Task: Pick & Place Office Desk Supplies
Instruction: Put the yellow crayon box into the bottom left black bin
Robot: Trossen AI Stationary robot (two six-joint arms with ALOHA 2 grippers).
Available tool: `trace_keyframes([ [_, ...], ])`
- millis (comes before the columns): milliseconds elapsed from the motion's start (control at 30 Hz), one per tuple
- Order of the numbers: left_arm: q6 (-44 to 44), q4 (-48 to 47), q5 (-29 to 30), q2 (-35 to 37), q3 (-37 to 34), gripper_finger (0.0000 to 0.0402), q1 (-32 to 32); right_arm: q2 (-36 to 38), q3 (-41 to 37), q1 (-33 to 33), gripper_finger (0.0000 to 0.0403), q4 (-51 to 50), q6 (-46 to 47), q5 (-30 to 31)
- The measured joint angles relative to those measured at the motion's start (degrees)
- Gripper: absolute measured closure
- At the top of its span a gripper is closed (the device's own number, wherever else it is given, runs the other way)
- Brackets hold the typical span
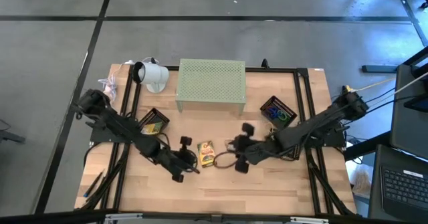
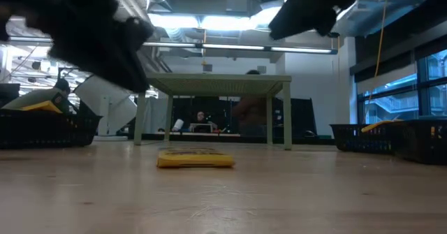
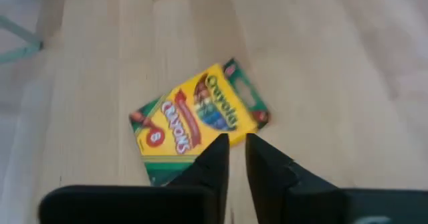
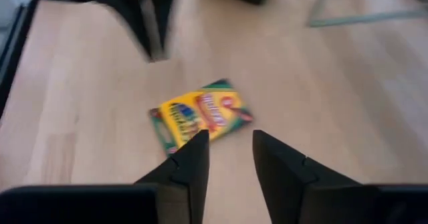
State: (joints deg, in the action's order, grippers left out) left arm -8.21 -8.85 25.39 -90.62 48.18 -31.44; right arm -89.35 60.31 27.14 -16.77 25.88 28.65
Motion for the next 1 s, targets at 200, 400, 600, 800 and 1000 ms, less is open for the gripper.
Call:
trace_keyframes([
  [200,-0.07,-1.70,9.87,-3.46,0.00,0.0308,0.76,-8.74,0.00,-0.01,0.0241,10.04,-10.04,-5.41],
  [400,-1.49,-7.05,10.92,-3.64,0.00,0.0297,4.25,-16.09,0.00,0.68,0.0216,15.48,-17.44,-10.01],
  [600,-1.18,-6.88,10.85,-3.66,-0.76,0.0313,8.29,-21.14,0.00,1.65,0.0227,22.88,-23.82,-10.46],
  [800,-1.11,0.84,6.41,-3.68,-6.65,0.0336,11.89,-25.74,0.00,1.78,0.0243,28.02,-26.36,-11.78],
  [1000,-0.16,8.31,4.58,-3.70,-10.40,0.0349,14.59,-28.32,0.00,1.45,0.0250,30.42,-27.62,-8.07],
])
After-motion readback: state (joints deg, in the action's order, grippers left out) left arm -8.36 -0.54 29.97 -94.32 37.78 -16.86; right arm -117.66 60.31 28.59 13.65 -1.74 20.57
